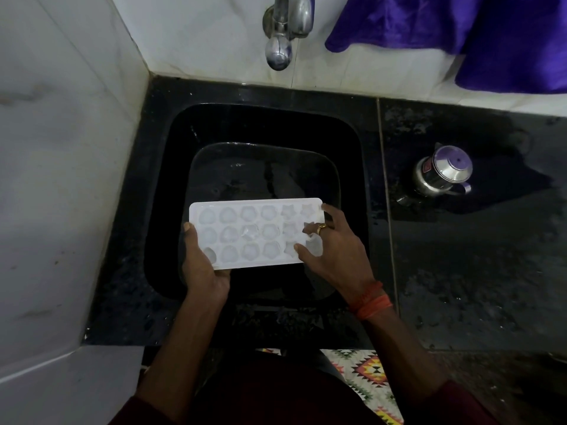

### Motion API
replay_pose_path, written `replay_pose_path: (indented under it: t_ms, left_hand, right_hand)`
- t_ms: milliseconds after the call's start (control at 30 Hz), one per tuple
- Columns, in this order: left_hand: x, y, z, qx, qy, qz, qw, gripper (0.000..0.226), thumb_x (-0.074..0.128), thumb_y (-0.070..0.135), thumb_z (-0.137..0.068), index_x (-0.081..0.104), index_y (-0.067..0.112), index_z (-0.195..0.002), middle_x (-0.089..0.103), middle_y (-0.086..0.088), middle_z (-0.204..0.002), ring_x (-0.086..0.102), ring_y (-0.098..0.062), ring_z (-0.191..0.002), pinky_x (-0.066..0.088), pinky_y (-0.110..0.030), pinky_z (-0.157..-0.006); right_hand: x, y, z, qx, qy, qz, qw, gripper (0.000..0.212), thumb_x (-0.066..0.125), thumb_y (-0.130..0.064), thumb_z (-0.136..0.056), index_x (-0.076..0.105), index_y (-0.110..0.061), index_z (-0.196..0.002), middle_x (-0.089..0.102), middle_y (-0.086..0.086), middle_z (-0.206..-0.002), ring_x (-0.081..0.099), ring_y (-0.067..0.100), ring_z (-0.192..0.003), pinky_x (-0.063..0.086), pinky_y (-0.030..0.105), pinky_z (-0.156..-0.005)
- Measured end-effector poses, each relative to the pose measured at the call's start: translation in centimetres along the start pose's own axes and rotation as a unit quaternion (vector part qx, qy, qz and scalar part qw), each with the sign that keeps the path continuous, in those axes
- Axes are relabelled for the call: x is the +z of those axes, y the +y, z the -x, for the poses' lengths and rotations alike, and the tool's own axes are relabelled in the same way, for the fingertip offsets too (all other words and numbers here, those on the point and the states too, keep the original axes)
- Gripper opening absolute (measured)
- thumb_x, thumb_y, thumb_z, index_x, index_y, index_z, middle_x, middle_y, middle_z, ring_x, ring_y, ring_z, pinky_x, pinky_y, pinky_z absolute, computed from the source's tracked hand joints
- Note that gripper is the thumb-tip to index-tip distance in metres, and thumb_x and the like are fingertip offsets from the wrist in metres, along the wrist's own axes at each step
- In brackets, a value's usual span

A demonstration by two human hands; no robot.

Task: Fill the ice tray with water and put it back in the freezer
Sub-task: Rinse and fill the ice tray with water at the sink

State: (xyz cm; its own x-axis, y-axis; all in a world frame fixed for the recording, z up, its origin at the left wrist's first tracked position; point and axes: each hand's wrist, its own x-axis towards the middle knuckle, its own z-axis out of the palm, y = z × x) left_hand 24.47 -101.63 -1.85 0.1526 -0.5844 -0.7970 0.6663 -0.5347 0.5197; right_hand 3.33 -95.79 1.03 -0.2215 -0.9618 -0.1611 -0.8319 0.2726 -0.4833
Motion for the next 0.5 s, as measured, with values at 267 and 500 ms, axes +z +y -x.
replay_pose_path:
  t_ms: [267,500]
  left_hand:
    - [0.08,0.04,0.06,-0.007,-0.005,0.007,1.000,0.047,0.064,0.060,-0.093,0.074,0.023,-0.118,0.081,-0.001,-0.107,0.079,-0.024,-0.094,0.065,-0.045,-0.069]
    - [0.10,-0.21,-0.01,-0.007,-0.003,0.001,1.000,0.051,0.065,0.061,-0.093,0.073,0.022,-0.124,0.078,-0.003,-0.118,0.074,-0.028,-0.109,0.060,-0.054,-0.093]
  right_hand:
    - [-0.45,-0.27,0.23,0.005,0.013,-0.021,1.000,0.040,0.077,-0.044,-0.078,0.068,-0.023,-0.111,0.036,-0.006,-0.148,0.066,0.014,-0.096,0.056,0.031,-0.086]
    - [-0.37,-0.11,0.07,0.014,-0.011,-0.002,1.000,0.046,0.074,-0.047,-0.082,0.070,-0.018,-0.117,0.031,-0.006,-0.151,0.066,0.015,-0.100,0.054,0.030,-0.090]
